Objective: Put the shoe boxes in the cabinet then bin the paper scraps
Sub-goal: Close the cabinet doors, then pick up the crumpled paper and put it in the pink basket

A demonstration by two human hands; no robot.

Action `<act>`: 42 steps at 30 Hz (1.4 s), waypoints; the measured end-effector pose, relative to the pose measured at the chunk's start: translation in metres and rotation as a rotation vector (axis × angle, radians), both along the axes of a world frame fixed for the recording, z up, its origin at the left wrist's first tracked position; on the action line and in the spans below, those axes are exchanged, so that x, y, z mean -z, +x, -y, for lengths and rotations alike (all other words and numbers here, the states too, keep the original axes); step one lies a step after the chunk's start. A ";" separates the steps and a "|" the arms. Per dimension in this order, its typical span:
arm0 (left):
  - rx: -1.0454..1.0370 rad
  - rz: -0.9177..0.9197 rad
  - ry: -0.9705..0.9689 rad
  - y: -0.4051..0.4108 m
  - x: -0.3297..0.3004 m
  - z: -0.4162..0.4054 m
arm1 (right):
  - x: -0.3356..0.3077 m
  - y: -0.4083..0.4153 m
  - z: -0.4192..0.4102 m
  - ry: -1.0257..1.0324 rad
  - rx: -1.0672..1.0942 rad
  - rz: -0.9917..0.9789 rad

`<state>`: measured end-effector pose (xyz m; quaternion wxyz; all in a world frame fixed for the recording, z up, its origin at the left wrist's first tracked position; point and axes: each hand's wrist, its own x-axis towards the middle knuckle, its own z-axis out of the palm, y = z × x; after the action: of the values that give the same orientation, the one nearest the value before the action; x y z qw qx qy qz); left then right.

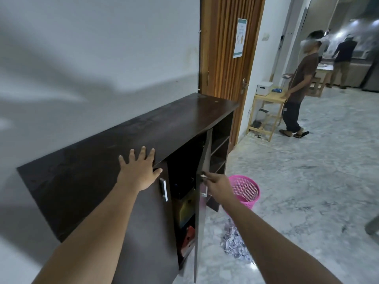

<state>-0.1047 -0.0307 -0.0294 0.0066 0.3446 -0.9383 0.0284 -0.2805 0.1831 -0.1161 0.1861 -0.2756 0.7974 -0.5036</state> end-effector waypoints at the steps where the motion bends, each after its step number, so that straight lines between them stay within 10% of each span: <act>1: -0.002 -0.002 0.005 0.000 0.001 0.000 | -0.004 0.010 0.017 0.028 0.023 -0.043; 23: -0.153 -0.048 0.181 -0.024 -0.027 -0.003 | -0.007 0.022 0.060 0.318 -0.158 -0.066; 27: 0.015 -0.243 -0.083 -0.086 -0.029 -0.041 | 0.008 -0.032 0.008 0.433 -0.118 0.017; 33: 0.382 -0.281 -0.072 -0.209 0.051 -0.145 | 0.075 -0.153 -0.086 0.648 -0.048 0.117; 42: 0.269 0.286 0.361 -0.337 0.275 -0.233 | 0.210 -0.289 -0.218 0.797 0.134 0.283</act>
<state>-0.4416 0.2021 -0.3042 -0.1840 0.2049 -0.9569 -0.0923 -0.5696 0.4010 -0.3264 0.3524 -0.0579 0.9124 -0.2000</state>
